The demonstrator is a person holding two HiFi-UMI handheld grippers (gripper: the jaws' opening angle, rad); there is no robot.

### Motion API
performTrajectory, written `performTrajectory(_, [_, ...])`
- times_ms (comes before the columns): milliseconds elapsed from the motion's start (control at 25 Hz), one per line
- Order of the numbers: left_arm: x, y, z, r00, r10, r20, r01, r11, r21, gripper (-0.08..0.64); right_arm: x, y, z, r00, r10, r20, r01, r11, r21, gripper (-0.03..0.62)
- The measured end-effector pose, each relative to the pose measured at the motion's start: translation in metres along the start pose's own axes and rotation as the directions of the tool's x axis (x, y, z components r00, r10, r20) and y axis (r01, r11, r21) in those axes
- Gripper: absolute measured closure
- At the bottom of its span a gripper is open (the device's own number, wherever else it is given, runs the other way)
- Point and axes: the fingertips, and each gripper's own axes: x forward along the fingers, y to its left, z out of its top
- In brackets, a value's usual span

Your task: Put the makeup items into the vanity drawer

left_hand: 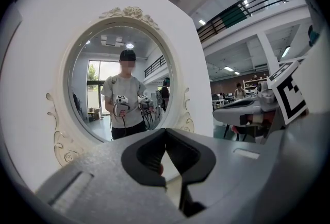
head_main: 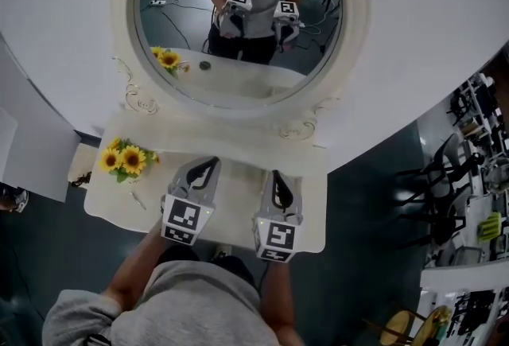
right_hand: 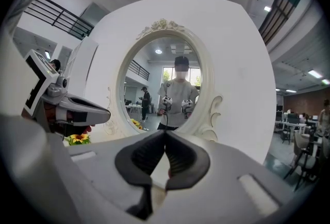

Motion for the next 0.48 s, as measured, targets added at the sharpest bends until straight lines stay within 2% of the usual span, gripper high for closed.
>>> performTrajectory(200, [-0.008,0.012,-0.003,0.999,0.036,-0.003,-0.036,0.999,-0.008,0.549,0.006,0.013,0.002,0.999,0.038,0.003,-0.038,0.999,-0.005,0.588])
performTrajectory(480, [-0.038,0.047,-0.020,0.989,0.142,-0.035,-0.143,0.989,-0.030,0.549,0.024,0.064,0.002,0.987,0.163,0.001,-0.163,0.986,-0.013,0.588])
